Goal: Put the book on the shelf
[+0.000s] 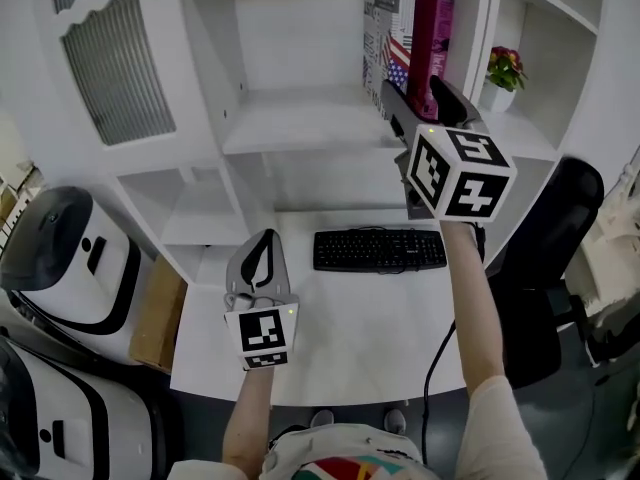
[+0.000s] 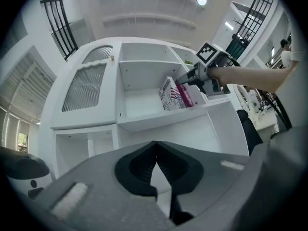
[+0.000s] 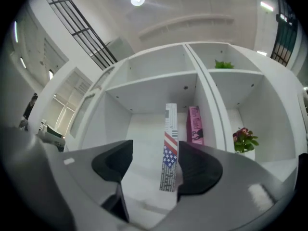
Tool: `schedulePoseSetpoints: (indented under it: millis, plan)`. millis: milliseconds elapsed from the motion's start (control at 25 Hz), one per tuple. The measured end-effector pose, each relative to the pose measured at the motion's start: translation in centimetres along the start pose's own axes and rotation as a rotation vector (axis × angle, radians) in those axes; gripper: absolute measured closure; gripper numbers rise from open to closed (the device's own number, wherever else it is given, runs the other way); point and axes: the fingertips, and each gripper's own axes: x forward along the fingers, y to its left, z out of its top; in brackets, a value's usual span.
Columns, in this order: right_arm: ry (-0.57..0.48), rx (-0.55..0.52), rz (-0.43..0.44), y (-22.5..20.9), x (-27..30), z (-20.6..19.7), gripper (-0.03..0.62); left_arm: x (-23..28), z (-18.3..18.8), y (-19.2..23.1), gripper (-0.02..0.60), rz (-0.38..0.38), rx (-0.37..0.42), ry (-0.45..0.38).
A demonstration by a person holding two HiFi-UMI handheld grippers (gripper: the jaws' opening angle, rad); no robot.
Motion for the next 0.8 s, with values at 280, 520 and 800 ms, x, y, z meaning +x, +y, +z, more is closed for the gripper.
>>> schedulePoseSetpoints:
  millis: [280,520,800]
  plan:
    - [-0.070,0.042,0.058,2.1,-8.6,-1.5,0.452,-1.5,0.8,-1.0,0.584,-0.017,-0.025,-0.046]
    - [-0.102,0.106,0.030,2.7,-13.8,-4.2,0.516,-2.8,1.4,-1.5,0.584,0.007,-0.096,-0.087]
    - [-0.034,0.141,-0.076,4.3,-19.7,-12.6,0.591,-5.4,-0.2,-4.1,0.584,-0.017,-0.187,-0.114]
